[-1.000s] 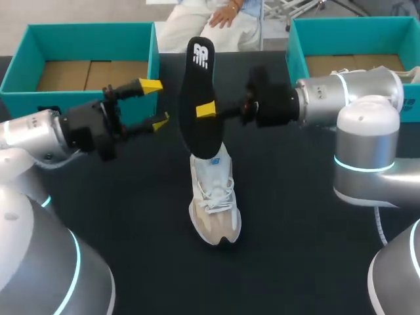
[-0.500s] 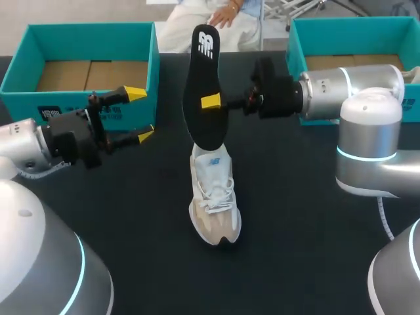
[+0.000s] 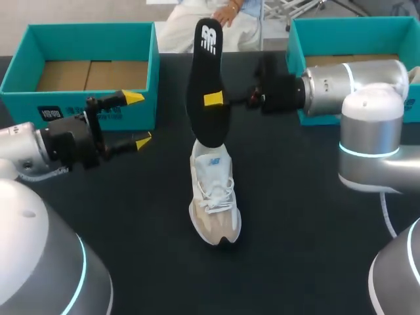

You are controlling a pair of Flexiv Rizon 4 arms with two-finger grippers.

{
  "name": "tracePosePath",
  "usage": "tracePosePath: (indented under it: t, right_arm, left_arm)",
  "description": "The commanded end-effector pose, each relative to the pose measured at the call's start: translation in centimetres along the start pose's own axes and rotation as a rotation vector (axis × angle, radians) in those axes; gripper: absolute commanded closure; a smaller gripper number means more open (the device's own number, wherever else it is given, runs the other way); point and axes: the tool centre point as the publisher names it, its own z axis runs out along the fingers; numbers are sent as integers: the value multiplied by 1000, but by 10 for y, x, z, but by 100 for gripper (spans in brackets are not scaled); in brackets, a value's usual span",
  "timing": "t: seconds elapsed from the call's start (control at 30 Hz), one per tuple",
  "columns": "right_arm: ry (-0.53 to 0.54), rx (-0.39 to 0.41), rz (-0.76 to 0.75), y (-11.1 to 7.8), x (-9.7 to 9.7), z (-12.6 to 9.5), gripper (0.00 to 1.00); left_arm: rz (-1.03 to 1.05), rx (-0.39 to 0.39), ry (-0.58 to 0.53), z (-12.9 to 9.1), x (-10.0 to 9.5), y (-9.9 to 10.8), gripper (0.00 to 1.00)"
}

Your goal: Take the shoe out of the shoebox, open the shoe tongue, remove and reinsert the insole, then place the shoe into the shoebox

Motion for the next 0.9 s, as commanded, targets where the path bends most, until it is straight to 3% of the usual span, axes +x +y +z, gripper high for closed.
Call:
tracePosePath:
  t: [0.03, 0.27, 0.53, 0.9]
  right_arm:
    - [-50, 98, -98, 18, -10, -8, 100]
    - [-40, 76, -175, 21, -40, -10, 100]
    - [-42, 59, -235, 17, -63, -13, 100]
    - [-42, 59, -235, 17, -63, -13, 100]
  left_arm:
    - [-363, -80, 201, -3, 3, -1, 0]
    - [-607, -132, 319, -6, 16, 3, 0]
    - [-662, -124, 385, 2, 43, 8, 0]
    - [-743, -130, 480, 23, 85, 15, 0]
